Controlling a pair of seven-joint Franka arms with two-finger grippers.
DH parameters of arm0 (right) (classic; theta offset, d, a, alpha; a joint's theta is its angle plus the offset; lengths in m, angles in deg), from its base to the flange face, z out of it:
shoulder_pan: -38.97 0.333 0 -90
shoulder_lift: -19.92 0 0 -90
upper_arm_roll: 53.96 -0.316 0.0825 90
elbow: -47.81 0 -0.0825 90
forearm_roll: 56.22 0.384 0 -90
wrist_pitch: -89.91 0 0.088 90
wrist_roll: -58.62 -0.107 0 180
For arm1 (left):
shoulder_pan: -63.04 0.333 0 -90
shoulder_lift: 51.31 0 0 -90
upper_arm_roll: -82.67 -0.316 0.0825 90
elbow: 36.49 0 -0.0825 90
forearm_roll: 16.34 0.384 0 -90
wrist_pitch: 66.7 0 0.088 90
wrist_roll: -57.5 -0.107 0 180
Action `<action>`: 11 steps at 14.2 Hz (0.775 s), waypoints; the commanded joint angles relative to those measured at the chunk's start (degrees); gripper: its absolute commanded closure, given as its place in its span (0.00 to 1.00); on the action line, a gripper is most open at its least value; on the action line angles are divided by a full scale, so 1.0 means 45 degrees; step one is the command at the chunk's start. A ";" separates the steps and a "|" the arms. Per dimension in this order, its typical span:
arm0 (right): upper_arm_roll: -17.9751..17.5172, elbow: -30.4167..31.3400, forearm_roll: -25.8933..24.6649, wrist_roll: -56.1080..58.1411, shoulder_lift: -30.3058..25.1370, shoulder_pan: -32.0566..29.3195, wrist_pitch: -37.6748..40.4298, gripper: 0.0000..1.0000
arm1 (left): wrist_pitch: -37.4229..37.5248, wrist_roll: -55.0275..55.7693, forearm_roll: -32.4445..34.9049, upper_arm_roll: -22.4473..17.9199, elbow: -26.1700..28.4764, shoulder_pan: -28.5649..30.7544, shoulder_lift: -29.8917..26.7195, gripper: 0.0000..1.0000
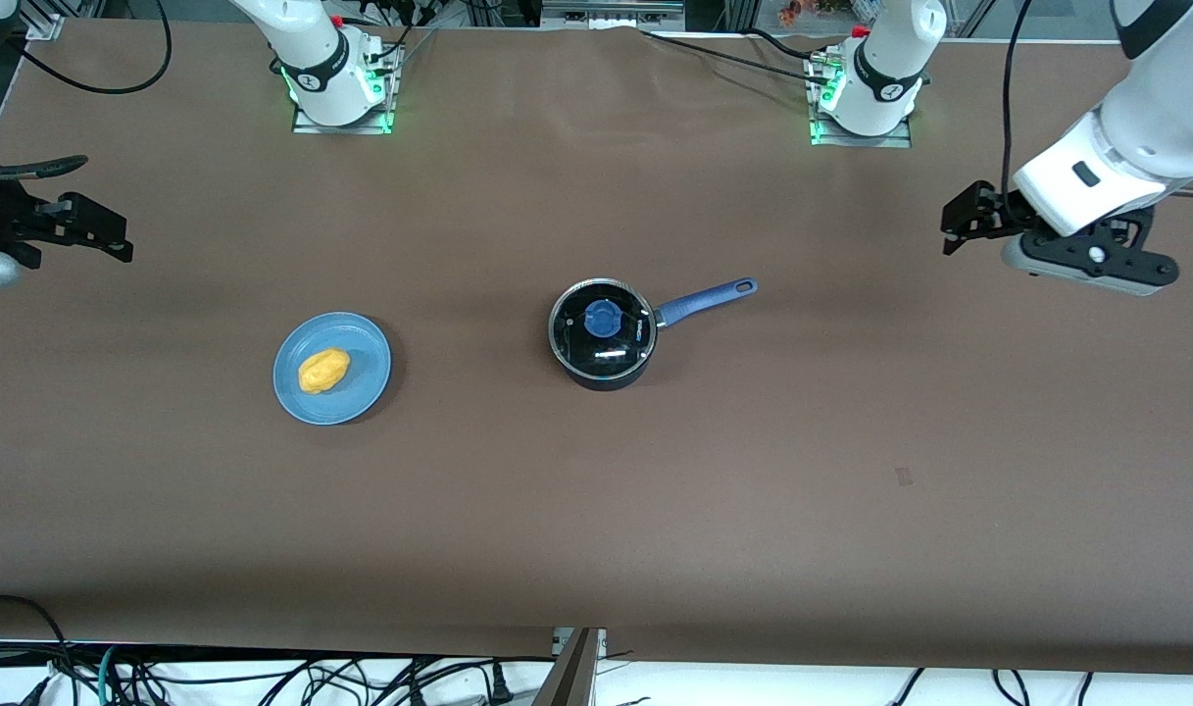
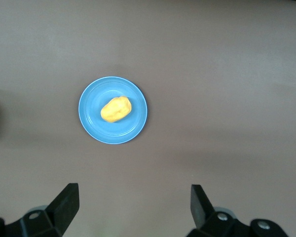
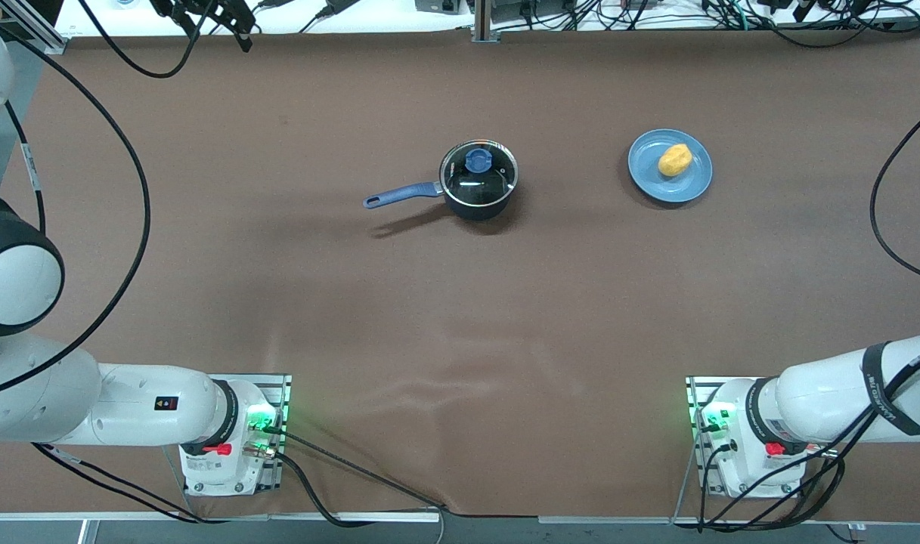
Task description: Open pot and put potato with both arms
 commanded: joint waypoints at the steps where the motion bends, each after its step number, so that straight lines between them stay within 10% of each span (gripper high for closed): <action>1: -0.0087 -0.0130 0.0179 -0.0046 0.0045 -0.0175 -0.0011 0.00 | 0.0163 -0.0073 -0.0093 -0.0030 -0.0428 -0.0006 0.0379 0.00; 7: -0.0087 -0.0111 0.0179 -0.0046 0.0045 -0.0194 -0.0011 0.00 | 0.1352 -0.0170 0.0319 -0.0128 -0.0506 0.0501 0.1377 0.00; 11: -0.0087 -0.0111 0.0179 -0.0046 0.0045 -0.0175 -0.0011 0.00 | 0.1980 0.3237 -0.2160 0.0028 -0.0272 0.0348 0.1258 0.00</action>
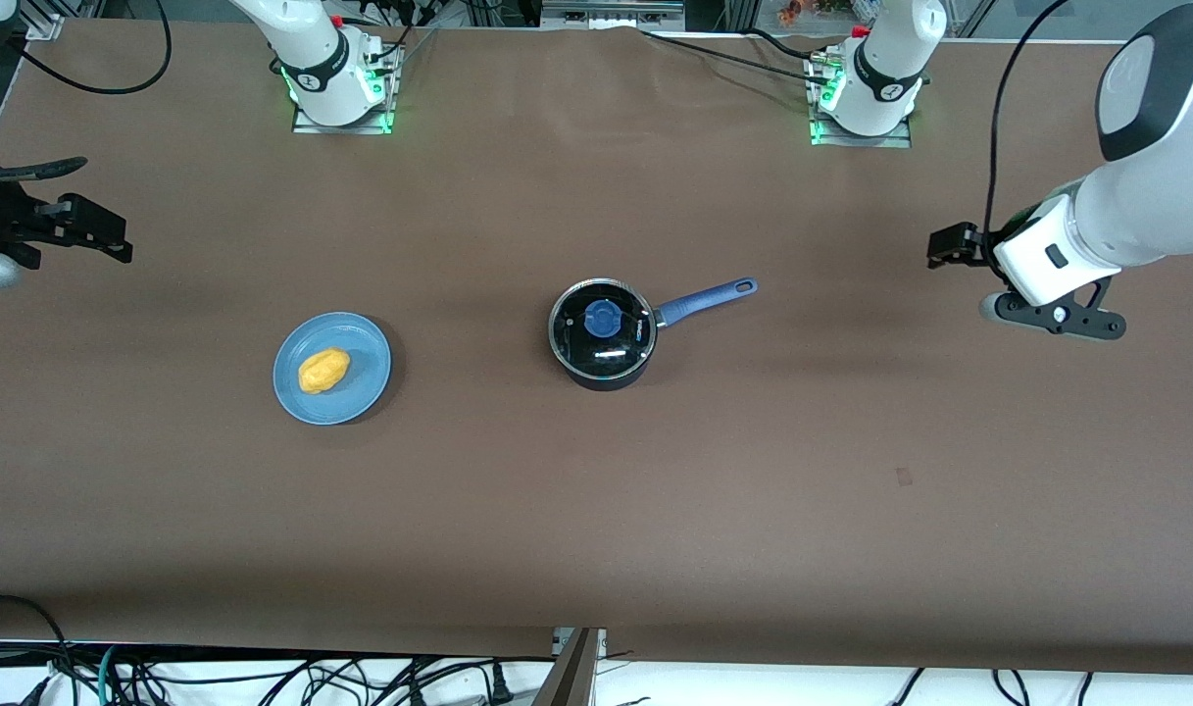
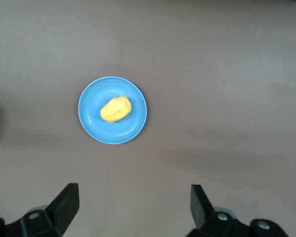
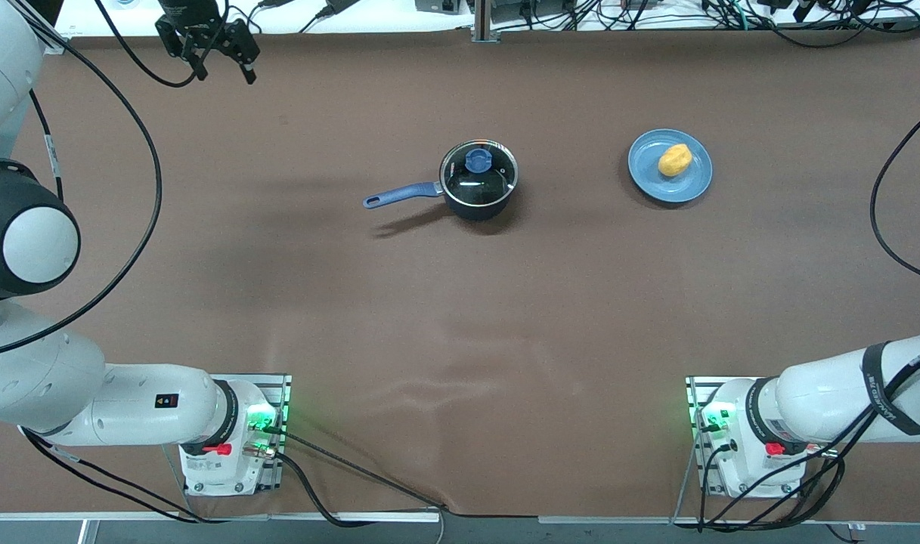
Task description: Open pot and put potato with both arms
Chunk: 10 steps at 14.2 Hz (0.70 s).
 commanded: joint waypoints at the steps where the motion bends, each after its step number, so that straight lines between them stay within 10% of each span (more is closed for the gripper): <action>1: -0.0088 -0.0110 0.0179 -0.0046 0.0029 -0.0154 -0.0005 0.00 | 0.0044 0.2587 -0.0847 0.0472 0.0125 -0.0349 -0.0094 0.00; 10: -0.0088 -0.0110 0.0159 -0.0046 0.0068 -0.0154 -0.0005 0.00 | -0.8388 0.9694 -0.0654 0.5587 0.3976 -0.0623 0.1013 0.00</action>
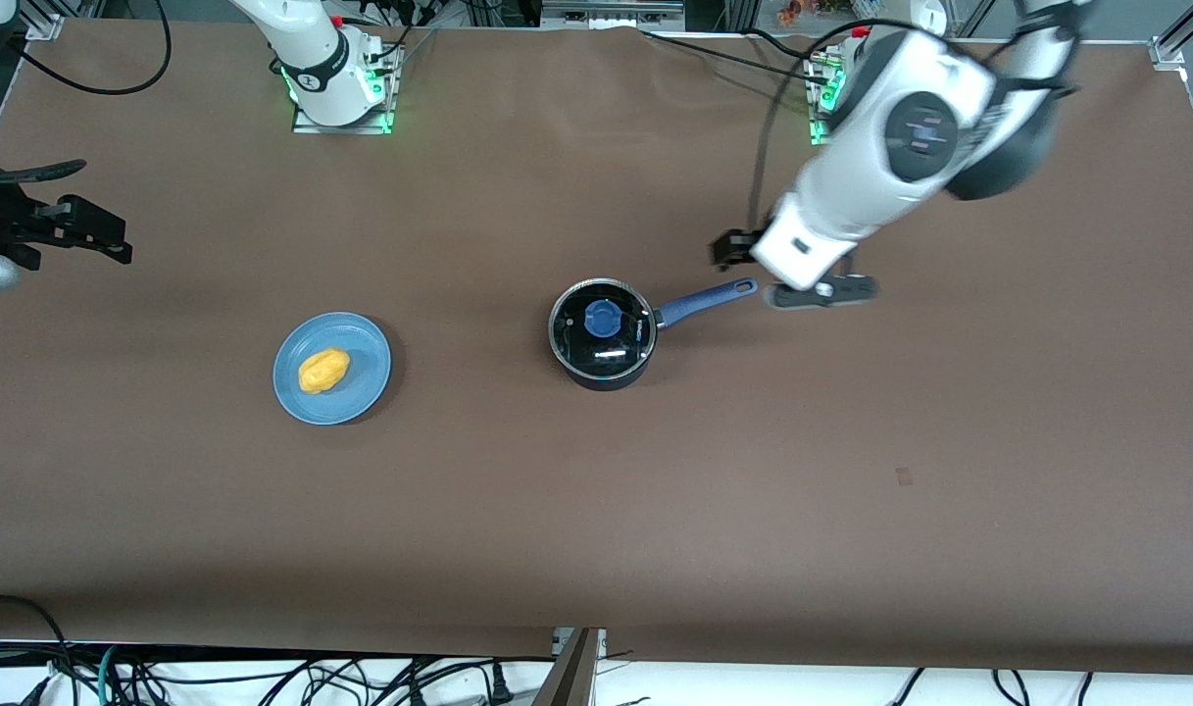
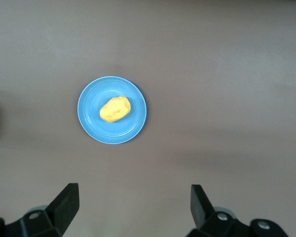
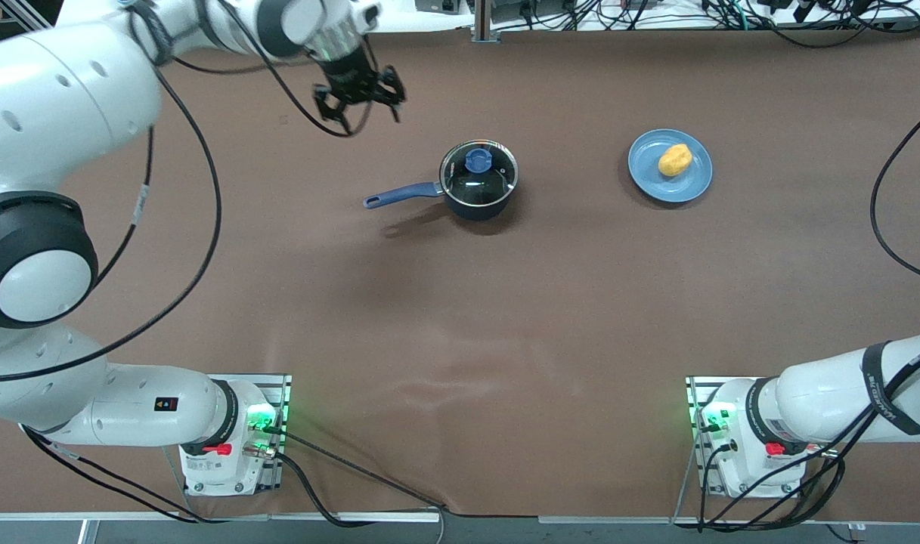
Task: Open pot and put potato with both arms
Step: 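Reach the left gripper to the pot's glass lid knob and grasp it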
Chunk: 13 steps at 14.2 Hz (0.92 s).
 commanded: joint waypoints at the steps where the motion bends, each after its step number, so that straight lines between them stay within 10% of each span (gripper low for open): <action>1: -0.0087 -0.0110 0.0179 -0.0046 0.0034 -0.0145 0.0000 0.00 | -0.2063 0.2109 0.0529 0.0767 0.0121 -0.0485 0.1136 0.00; 13: -0.0087 -0.0110 0.0159 -0.0065 0.0054 -0.0145 0.0000 0.00 | -0.2574 0.7389 0.6255 0.0573 -0.3982 -0.3223 0.6238 0.00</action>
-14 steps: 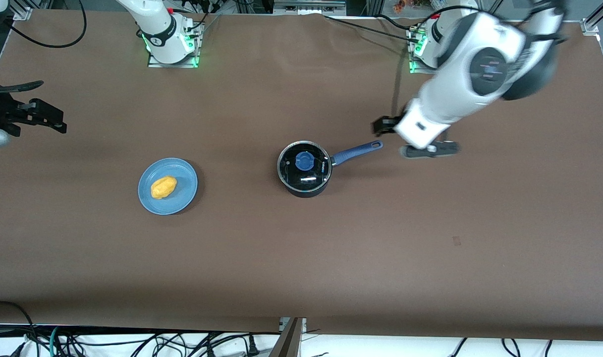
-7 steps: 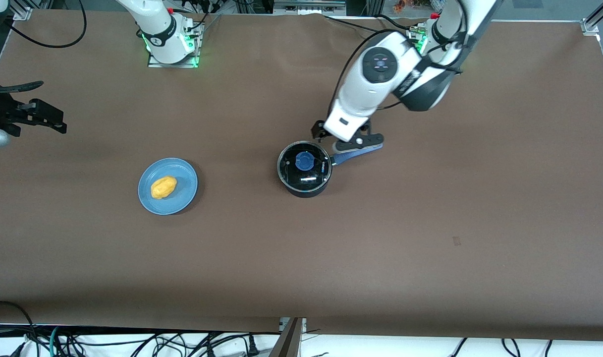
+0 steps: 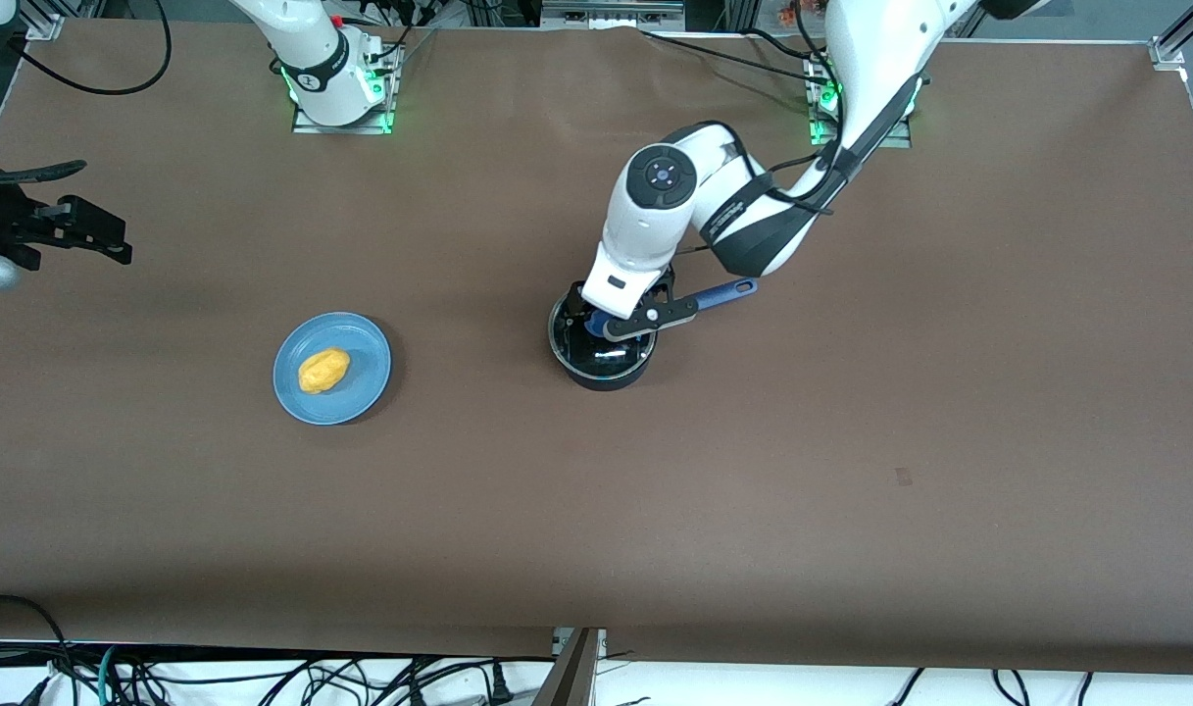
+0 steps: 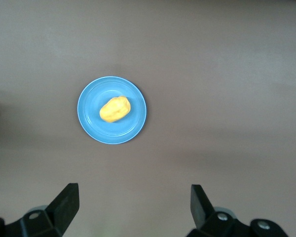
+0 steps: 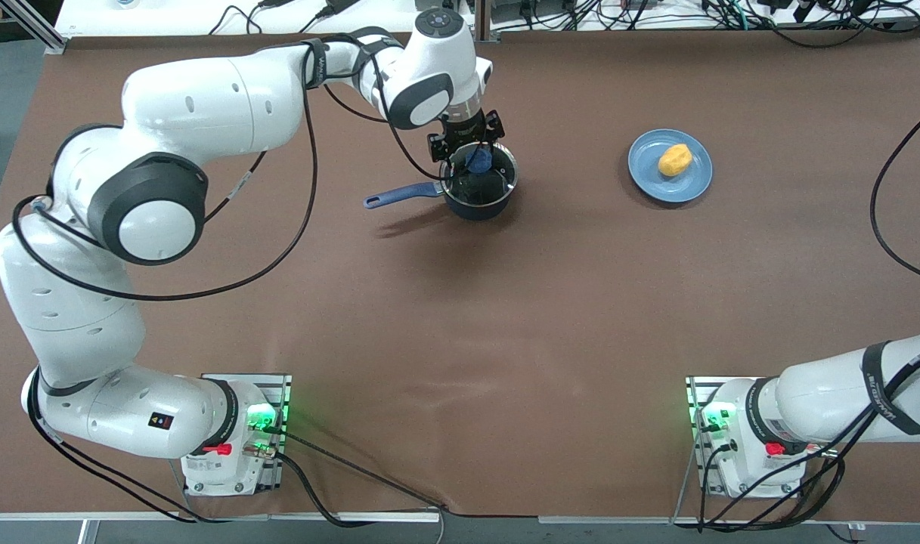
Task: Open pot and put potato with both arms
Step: 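Reach the left gripper to the pot's glass lid knob and grasp it, then lift the lid with the left gripper while the right gripper reaches the potato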
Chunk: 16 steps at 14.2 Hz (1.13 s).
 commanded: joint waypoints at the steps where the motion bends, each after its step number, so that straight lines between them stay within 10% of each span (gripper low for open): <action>1: -0.0087 -0.0109 0.0159 -0.0143 0.0045 -0.0139 0.0004 0.00 | -0.0029 0.0292 0.0589 -0.0122 -0.0766 -0.0251 0.0592 0.00; 10: -0.0028 -0.0090 -0.0094 -0.0027 0.0961 -0.0178 -0.0717 0.00 | -0.0048 0.0157 0.0609 -0.0667 -0.1060 -0.0992 0.0945 0.06; 14: -0.0048 0.0007 -0.0154 -0.0280 0.1800 -0.0100 -0.1204 0.00 | -0.0088 0.0078 0.0570 -0.1389 -0.1080 -0.1598 0.0984 0.78; 16: -0.0048 0.0105 -0.0095 -0.1036 0.2483 -0.0003 -0.1635 0.00 | -0.0068 0.0058 0.0589 -0.1391 -0.1236 -0.1599 0.1023 0.93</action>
